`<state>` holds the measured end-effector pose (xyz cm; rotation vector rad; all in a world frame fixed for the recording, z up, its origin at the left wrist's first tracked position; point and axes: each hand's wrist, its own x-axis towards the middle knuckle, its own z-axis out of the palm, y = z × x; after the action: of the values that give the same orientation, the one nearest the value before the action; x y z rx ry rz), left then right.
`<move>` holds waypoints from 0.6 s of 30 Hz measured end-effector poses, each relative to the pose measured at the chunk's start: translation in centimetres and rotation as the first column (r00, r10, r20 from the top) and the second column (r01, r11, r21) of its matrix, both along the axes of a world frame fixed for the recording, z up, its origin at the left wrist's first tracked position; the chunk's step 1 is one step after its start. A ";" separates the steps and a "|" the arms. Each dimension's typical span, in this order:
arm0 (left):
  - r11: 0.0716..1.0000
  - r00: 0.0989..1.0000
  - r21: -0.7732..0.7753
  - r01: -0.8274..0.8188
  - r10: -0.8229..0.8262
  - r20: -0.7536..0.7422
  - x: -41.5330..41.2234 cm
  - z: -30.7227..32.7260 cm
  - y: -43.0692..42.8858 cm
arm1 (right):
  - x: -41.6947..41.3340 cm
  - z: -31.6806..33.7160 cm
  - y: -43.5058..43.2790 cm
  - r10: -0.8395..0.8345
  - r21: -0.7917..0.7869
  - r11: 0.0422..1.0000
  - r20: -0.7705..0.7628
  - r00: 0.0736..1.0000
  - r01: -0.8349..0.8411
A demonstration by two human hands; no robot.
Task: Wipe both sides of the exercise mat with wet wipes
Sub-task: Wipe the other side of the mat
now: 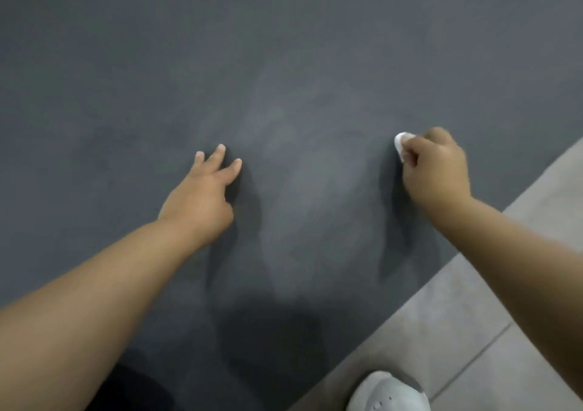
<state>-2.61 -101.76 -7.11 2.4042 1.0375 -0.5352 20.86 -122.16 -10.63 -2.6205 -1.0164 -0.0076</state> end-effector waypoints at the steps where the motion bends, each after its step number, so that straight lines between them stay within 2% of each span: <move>1: 0.999 0.999 -0.032 0.032 -0.030 0.046 0.6 -0.1 -1.7 | -2.4 -0.3 -1.3 0.067 0.051 0.997 -0.024 0.997 -0.066; 4: 0.985 0.985 -0.052 0.162 -0.157 0.077 2.4 -0.7 -6.5 | -8.8 -0.8 -5.7 0.362 0.156 0.926 -0.109 0.926 -0.344; 6: 0.981 0.981 -0.007 0.192 -0.192 0.036 3.2 -1.3 -8.7 | -8.4 -0.9 -7.7 0.489 0.114 0.870 -0.089 0.867 -0.479; 8: 0.989 0.989 0.022 0.149 -0.150 0.019 3.5 -1.8 -10.0 | -4.5 -0.9 -8.8 0.393 0.094 0.916 -0.016 0.919 -0.390; 10: 0.993 0.993 0.025 0.116 -0.117 0.014 3.5 -1.9 -10.6 | 0.5 -0.6 -9.8 0.109 0.057 0.992 0.067 0.992 -0.113; 12: 0.994 0.994 0.022 0.104 -0.105 0.013 3.7 -1.9 -10.8 | 4.4 -0.3 -10.6 -0.191 -0.044 0.980 0.029 0.981 0.192; 13: 0.995 0.995 0.018 0.098 -0.099 0.014 3.8 -1.9 -10.9 | 5.2 -0.3 -10.8 -0.278 -0.092 0.957 -0.009 0.961 0.276; 15: 0.996 0.996 0.013 0.089 -0.089 0.021 3.9 -1.9 -11.0 | 4.3 -0.4 -10.5 -0.272 -0.062 0.961 -0.007 0.962 0.271; 16: 0.996 0.996 0.012 0.085 -0.085 0.026 3.9 -2.0 -11.0 | 2.7 -0.3 -10.2 -0.196 0.002 0.981 -0.005 0.981 0.196; 18: 0.996 0.996 0.018 0.085 -0.085 0.040 3.8 -2.0 -11.0 | -2.3 -0.4 -10.3 0.069 0.077 0.995 -0.059 0.996 -0.065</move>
<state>1.18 -112.73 -9.14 2.4721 0.9295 -0.5071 18.59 -132.51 -11.04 -2.5020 -1.0615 0.0496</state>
